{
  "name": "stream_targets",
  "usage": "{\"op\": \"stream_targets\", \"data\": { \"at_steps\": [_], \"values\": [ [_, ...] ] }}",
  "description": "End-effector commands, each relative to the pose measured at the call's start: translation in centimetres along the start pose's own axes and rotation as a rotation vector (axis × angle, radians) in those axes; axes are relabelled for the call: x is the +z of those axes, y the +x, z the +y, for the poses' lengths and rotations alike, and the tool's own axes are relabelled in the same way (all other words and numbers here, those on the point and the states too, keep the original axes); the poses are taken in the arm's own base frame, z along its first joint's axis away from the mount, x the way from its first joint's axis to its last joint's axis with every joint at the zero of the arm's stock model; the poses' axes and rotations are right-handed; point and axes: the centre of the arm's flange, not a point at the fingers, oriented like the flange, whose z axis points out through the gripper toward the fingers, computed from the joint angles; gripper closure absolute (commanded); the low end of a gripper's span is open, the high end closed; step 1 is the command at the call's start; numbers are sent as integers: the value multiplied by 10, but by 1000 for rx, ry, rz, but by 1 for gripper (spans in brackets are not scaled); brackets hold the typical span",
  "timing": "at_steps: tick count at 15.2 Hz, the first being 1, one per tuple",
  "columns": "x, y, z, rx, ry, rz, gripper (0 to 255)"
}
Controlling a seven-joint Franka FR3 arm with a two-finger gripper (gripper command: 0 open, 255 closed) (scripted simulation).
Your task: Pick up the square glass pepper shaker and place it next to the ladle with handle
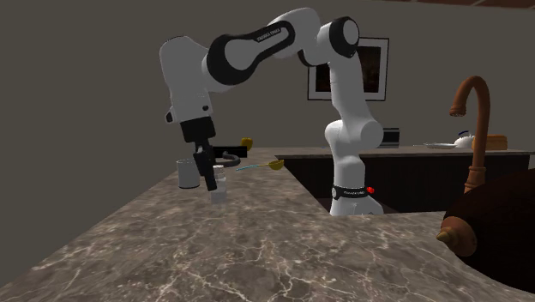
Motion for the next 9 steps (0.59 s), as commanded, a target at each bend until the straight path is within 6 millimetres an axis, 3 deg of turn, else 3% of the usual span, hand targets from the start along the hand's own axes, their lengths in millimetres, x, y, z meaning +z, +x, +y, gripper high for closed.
{"op": "stream_targets", "data": {
  "at_steps": [1, 9],
  "values": [
    [-11, -2, 0, 0, 0, -1, 255],
    [-52, -11, 0, 0, 0, -1, 255]
  ]
}}
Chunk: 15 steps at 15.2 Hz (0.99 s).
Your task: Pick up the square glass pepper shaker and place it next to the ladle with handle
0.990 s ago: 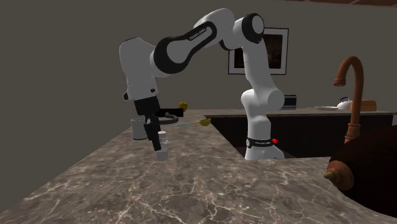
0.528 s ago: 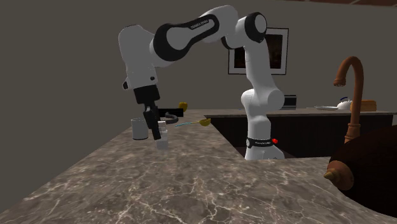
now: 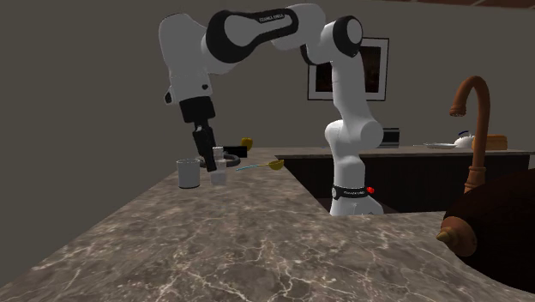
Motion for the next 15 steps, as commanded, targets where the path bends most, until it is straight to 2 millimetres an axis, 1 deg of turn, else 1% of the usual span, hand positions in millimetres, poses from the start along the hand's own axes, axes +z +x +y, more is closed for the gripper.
{"op": "stream_targets", "data": {
  "at_steps": [1, 12, 13, 15],
  "values": [
    [-11, -2, 0, 0, 0, 0, 255],
    [-68, -15, 0, 0, 0, 0, 255],
    [-69, -15, 1, 0, 0, 0, 255],
    [-69, -16, 27, 0, 0, 0, 255]
  ]
}}
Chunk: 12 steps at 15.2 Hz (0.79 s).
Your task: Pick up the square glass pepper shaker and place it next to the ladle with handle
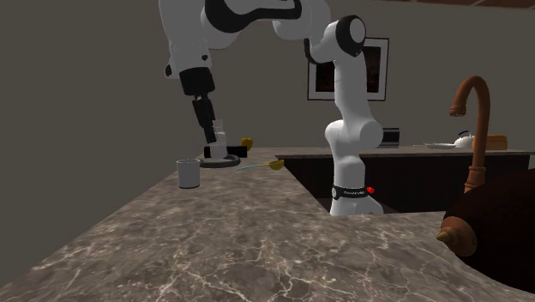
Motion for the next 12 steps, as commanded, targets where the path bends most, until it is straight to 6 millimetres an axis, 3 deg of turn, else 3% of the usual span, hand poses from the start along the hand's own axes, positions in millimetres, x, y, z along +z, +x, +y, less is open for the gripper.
{"op": "stream_targets", "data": {
  "at_steps": [1, 12],
  "values": [
    [-2, -3, 25, 0, 0, 0, 255],
    [0, -10, 170, 0, 0, 0, 255]
  ]
}}
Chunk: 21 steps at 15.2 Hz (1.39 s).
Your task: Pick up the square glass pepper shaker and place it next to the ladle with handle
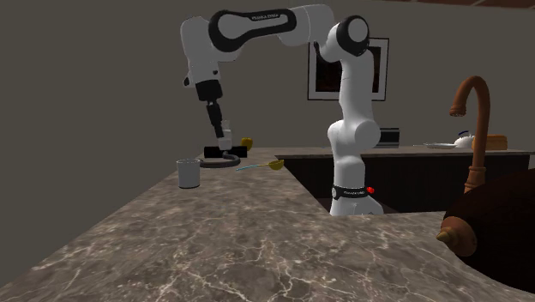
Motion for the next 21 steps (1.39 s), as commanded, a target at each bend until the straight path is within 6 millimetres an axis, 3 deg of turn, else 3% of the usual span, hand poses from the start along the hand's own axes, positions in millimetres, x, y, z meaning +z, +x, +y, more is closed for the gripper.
{"op": "stream_targets", "data": {
  "at_steps": [1, 21],
  "values": [
    [0, -3, 26, -2, 0, 0, 255],
    [5, -16, 290, -2, 0, 0, 255]
  ]
}}
